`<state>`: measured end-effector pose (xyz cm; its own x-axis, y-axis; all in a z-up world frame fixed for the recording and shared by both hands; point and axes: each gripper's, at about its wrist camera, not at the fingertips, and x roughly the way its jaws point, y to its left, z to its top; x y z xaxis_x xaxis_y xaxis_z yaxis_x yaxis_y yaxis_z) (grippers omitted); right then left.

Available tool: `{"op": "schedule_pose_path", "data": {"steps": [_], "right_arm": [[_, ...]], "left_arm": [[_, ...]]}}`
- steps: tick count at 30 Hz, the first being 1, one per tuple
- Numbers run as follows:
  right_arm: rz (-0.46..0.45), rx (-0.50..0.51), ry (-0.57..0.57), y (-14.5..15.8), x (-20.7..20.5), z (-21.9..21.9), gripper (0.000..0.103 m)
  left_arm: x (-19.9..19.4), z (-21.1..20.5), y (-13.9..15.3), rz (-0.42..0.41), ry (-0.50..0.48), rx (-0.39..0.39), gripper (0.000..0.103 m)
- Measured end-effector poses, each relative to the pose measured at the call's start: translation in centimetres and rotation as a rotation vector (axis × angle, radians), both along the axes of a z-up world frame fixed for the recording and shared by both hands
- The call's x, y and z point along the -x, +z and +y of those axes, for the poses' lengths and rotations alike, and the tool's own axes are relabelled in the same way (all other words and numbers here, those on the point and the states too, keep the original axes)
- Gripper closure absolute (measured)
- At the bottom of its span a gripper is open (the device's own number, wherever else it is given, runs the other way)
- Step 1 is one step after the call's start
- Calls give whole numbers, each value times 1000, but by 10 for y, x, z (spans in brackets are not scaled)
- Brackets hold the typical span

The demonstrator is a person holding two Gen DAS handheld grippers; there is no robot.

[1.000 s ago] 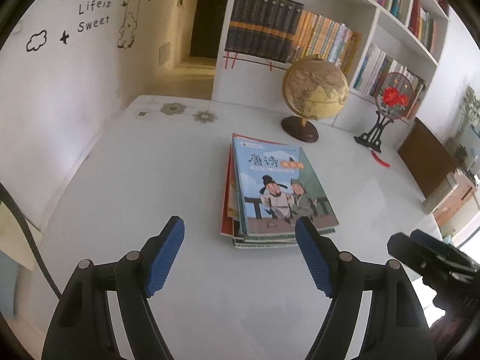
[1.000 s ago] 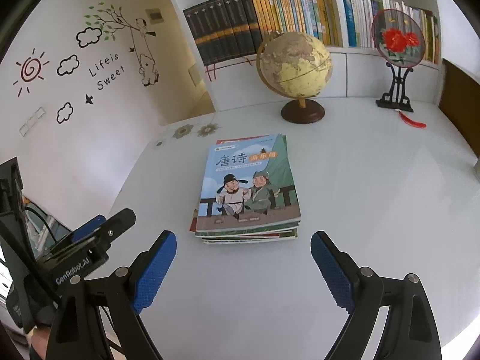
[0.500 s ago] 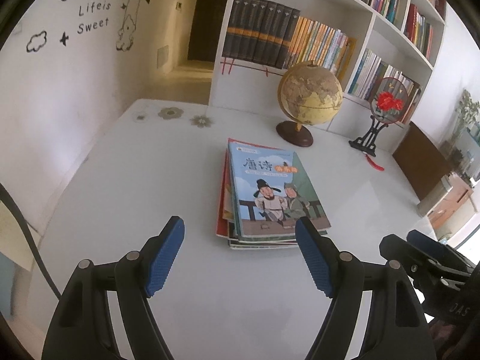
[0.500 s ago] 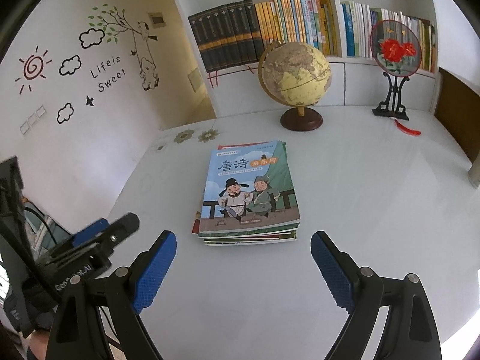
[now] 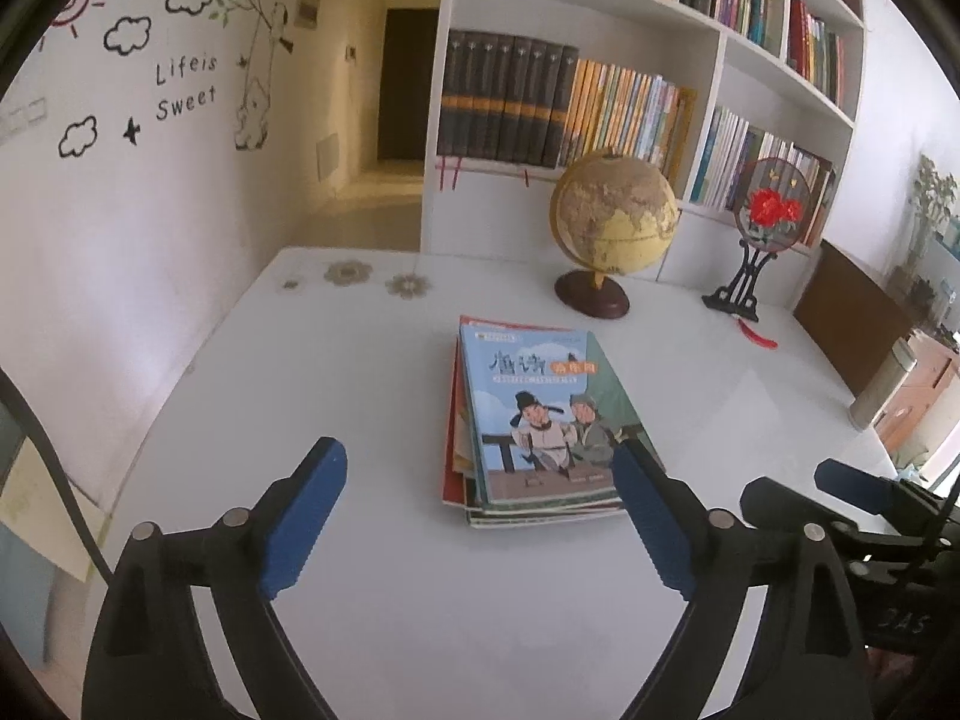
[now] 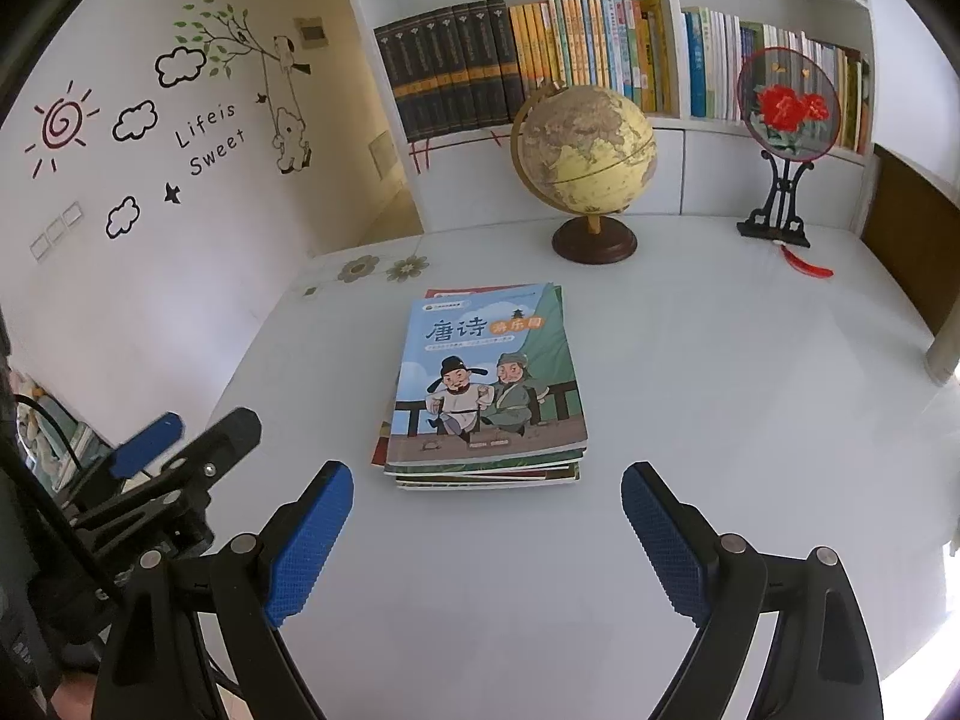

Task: Organize books

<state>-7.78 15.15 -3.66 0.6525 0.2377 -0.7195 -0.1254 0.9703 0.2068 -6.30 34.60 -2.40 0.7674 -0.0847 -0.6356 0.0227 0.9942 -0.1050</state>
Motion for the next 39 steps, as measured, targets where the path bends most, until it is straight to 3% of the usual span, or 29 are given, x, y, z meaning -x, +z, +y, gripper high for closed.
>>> {"op": "schedule_pose_path", "data": {"steps": [10,24,29,34,39], "right_arm": [[-5,7,5,2,-2,1,13],[-19,20,15,4,-4,4,13],[-22,21,17,3,-5,4,13],[-13,12,13,1,-8,2,13],[-15,21,16,1,-8,4,13]], "left_arm": [[-1,-5,5,-3,-1,-52,11],[-7,0,4,42,7,0,11],[-10,1,2,53,18,-17,8],[-12,-3,-1,62,35,-70,8],[-16,-12,-6,78,56,-216,2]]}}
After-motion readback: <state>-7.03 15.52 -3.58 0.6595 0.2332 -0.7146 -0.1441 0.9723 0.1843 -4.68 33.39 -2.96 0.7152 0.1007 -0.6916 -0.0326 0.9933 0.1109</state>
